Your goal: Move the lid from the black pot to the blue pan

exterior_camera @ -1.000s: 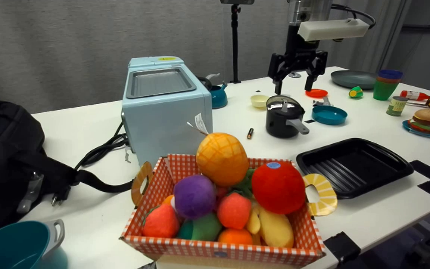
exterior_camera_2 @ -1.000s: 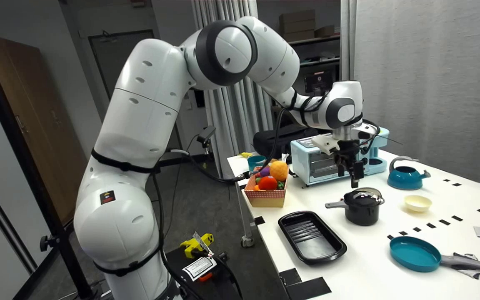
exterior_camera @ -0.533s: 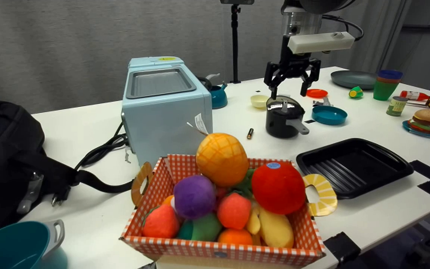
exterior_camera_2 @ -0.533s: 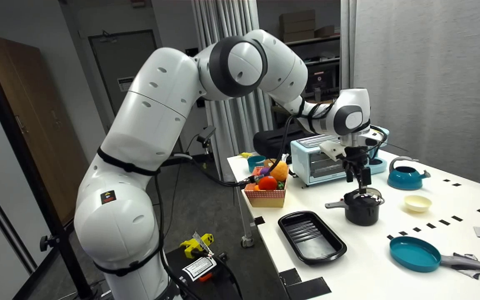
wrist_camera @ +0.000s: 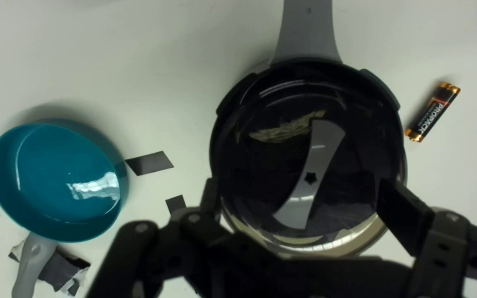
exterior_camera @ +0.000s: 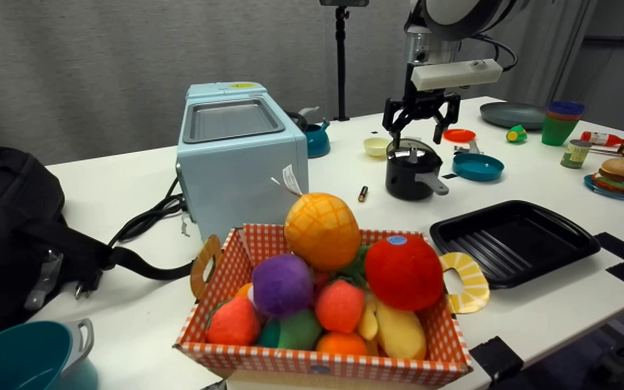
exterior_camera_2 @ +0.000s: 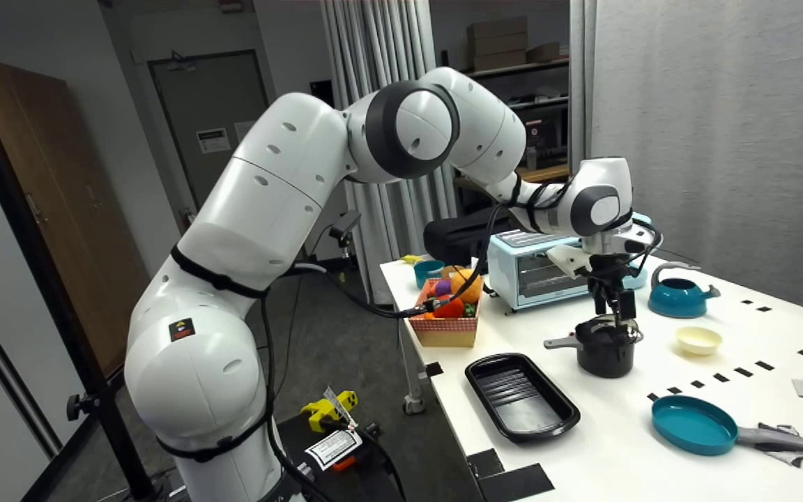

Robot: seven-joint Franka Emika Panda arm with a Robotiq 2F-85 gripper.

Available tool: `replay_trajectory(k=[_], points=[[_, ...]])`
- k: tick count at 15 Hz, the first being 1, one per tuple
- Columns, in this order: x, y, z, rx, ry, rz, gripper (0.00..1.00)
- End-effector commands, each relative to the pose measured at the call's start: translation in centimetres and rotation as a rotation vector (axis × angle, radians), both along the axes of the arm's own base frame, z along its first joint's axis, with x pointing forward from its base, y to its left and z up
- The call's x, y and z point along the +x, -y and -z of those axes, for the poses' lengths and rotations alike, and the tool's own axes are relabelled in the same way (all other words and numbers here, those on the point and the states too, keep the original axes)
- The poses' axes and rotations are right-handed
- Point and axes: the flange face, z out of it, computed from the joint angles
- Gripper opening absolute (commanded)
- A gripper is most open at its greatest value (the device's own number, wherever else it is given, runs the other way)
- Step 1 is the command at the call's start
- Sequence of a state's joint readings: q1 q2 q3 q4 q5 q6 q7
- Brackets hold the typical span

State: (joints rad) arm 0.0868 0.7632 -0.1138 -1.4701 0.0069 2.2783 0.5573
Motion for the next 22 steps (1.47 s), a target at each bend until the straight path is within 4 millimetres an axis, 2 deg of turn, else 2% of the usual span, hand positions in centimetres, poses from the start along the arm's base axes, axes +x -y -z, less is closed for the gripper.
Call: replay_trajectory(k=[1, 7, 10, 12, 16, 18, 22], points=[[1.3, 0.7, 0.2, -0.019, -0.004, 0.022, 0.66], [1.8, 1.0, 0.1, -0.022, 0.002, 0.031, 0.18], [1.9, 1.4, 0.1, -0.013, -0.001, 0.038, 0.00], [1.9, 1.7, -0.1, -0.009, -0.002, 0.044, 0.04], [1.3, 2.8, -0.8, -0.005, 0.004, 0.058, 0.04], [0.6, 4.1, -1.6, -0.008, 0.016, 0.069, 0.04], [-1.0, 7.9, -2.7, -0.031, 0.014, 0.114, 0.04]])
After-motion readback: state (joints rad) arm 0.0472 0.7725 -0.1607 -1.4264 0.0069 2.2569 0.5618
